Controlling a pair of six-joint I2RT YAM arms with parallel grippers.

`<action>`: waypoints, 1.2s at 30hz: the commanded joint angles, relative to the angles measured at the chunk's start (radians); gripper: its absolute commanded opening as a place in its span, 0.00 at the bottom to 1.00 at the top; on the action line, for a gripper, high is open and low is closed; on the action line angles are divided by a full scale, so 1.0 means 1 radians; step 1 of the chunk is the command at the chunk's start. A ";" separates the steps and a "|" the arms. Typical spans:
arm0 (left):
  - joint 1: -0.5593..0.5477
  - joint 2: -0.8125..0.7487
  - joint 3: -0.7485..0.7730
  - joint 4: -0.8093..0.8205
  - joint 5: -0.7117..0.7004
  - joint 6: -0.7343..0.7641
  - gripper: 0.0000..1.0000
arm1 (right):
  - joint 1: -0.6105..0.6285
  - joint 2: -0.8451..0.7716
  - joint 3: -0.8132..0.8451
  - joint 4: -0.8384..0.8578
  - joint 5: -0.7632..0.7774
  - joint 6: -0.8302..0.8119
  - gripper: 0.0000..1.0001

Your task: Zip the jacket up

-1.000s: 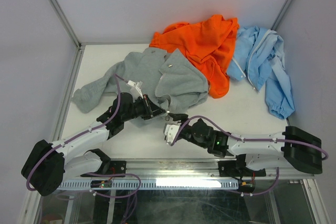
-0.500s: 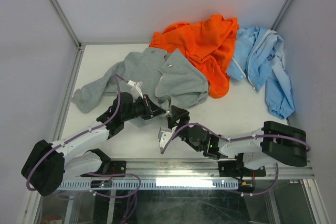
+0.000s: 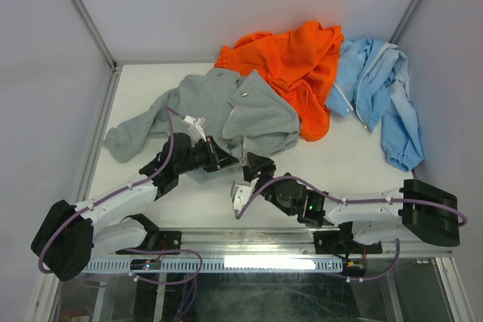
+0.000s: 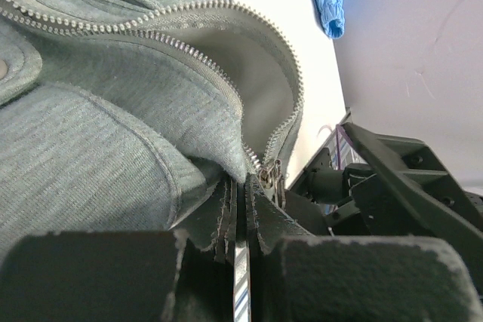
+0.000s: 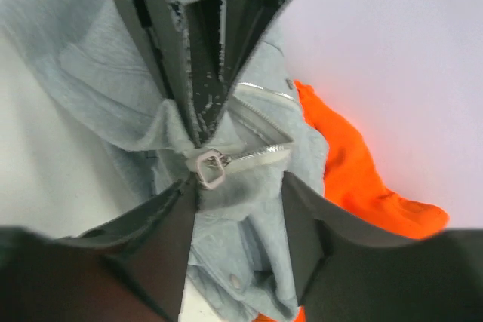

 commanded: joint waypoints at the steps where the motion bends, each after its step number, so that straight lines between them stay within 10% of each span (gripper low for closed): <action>1: 0.012 0.001 0.037 0.027 0.036 0.009 0.00 | -0.017 -0.028 0.049 -0.065 -0.109 0.145 0.42; 15: 0.011 -0.003 0.032 0.023 0.042 0.019 0.00 | -0.131 -0.054 0.153 -0.275 -0.357 0.410 0.12; 36: 0.011 -0.019 0.026 0.019 0.064 0.043 0.00 | -0.366 -0.011 0.336 -0.533 -0.724 0.805 0.28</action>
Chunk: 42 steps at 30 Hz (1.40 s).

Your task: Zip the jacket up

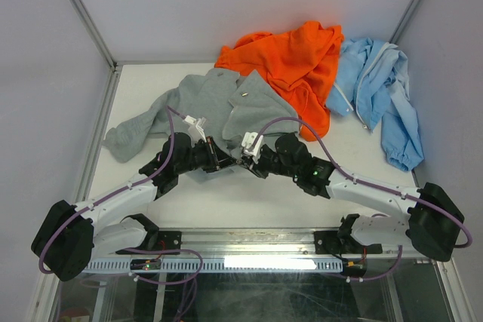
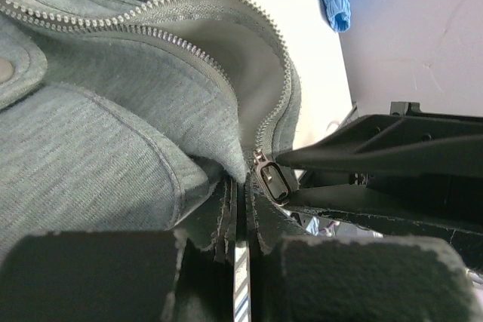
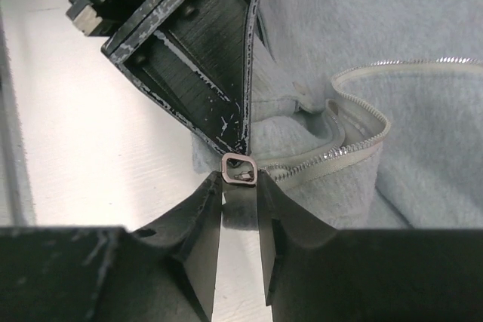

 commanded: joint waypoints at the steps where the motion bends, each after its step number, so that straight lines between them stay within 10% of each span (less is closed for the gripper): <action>1: 0.006 -0.019 0.026 0.037 0.052 0.013 0.00 | -0.024 0.014 0.073 -0.001 -0.069 0.132 0.28; 27: 0.003 -0.054 -0.009 -0.014 0.143 -0.006 0.00 | -0.106 0.112 0.124 0.116 0.022 0.226 0.00; 42: -0.138 -0.338 -0.152 -0.488 0.078 -0.037 0.00 | -0.312 0.330 0.332 0.377 -0.015 0.292 0.00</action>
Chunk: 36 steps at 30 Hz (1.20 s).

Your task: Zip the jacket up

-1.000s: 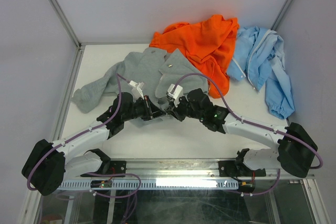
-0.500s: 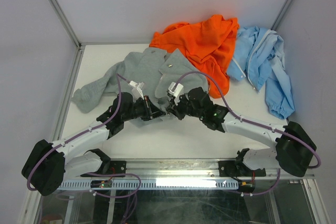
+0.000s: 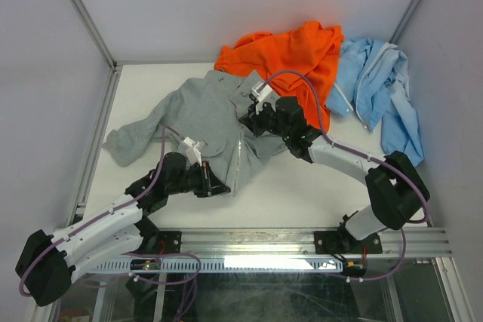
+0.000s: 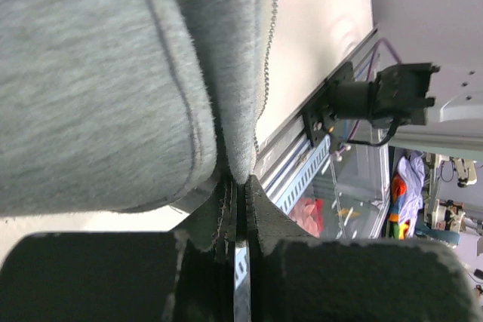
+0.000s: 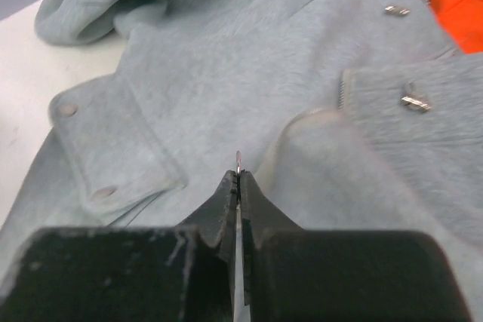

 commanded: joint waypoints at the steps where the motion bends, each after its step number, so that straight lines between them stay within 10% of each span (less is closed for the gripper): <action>1: -0.041 -0.097 -0.057 -0.239 0.041 -0.036 0.00 | -0.046 0.014 0.096 0.199 0.007 0.031 0.00; 14: -0.035 -0.063 0.279 -0.245 -0.354 0.080 0.47 | 0.092 -0.193 -0.164 0.290 -0.030 0.106 0.00; 25: 0.023 0.189 0.311 -0.004 -0.280 0.114 0.53 | 0.171 -0.250 -0.179 0.292 -0.013 0.143 0.00; 31: 0.025 0.205 0.299 0.059 -0.258 0.119 0.45 | 0.189 -0.220 -0.151 0.266 -0.021 0.151 0.00; 36: 0.026 0.209 0.273 0.060 -0.220 0.117 0.00 | 0.188 -0.178 -0.127 0.269 0.039 0.134 0.00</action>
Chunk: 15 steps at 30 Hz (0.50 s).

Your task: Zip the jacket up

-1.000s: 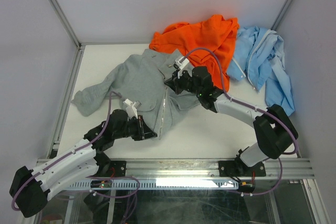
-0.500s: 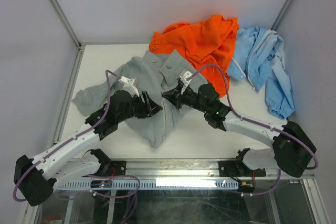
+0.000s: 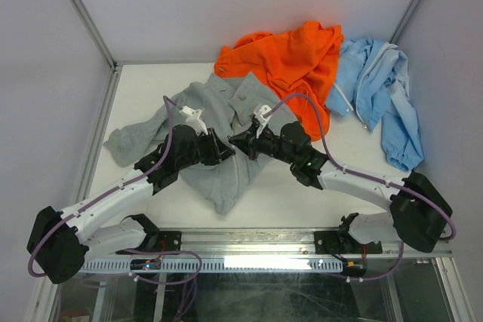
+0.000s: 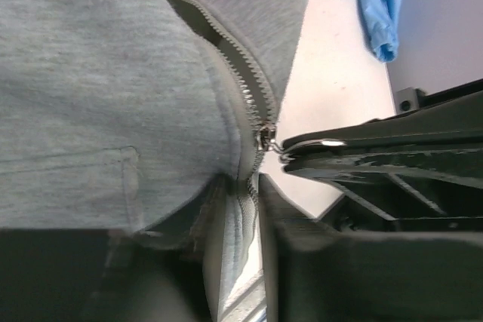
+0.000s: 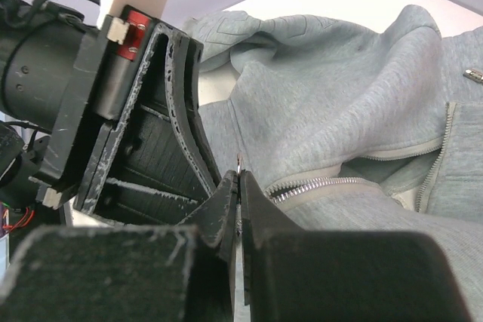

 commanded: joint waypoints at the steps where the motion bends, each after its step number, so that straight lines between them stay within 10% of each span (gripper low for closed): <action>1: 0.006 -0.008 -0.026 0.071 0.066 0.019 0.00 | 0.008 0.026 0.080 0.071 0.062 -0.014 0.00; 15: -0.041 -0.165 -0.271 -0.116 0.210 -0.091 0.00 | -0.286 0.303 0.417 0.030 0.185 -0.039 0.00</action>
